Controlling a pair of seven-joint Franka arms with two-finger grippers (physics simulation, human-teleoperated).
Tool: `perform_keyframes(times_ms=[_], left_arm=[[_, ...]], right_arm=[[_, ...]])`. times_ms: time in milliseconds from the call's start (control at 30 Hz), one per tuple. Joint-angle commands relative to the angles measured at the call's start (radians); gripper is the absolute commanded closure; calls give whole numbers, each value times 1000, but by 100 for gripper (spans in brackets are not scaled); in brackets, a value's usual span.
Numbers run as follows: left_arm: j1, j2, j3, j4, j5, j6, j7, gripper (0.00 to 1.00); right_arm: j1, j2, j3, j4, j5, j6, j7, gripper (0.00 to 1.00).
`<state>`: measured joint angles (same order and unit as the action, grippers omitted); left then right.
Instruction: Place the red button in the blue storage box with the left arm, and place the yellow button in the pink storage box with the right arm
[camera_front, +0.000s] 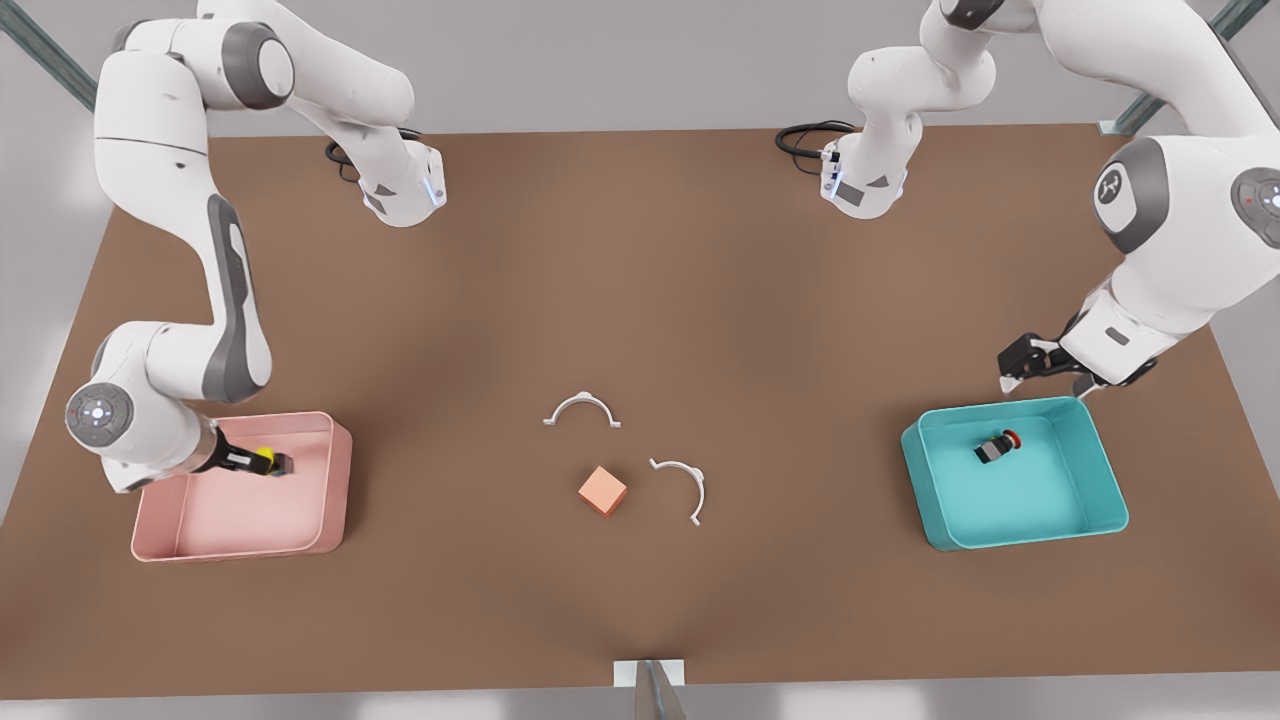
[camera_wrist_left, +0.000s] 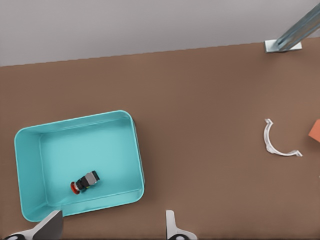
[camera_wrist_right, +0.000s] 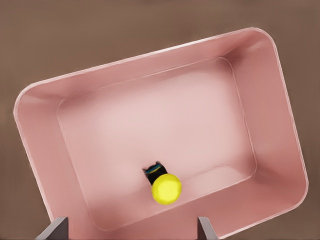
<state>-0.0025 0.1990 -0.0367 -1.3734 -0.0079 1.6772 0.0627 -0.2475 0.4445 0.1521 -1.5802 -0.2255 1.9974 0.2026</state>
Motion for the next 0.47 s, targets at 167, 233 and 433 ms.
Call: perform_keyframes(times_ms=[167,233,433], left_arm=[[-4,-4,-2,0,2,-50,-15,0],[-4,-4,-2,0,2,-53,-15,0],[-2,-4,-2,0,2,-54,-15,0]], right_arm=[[-58,-300,202,105,169,-404,-101,0],[-87,-297,195,147,172,-405,-104,0],[-58,-362,190,129,207,-396,-111,0]])
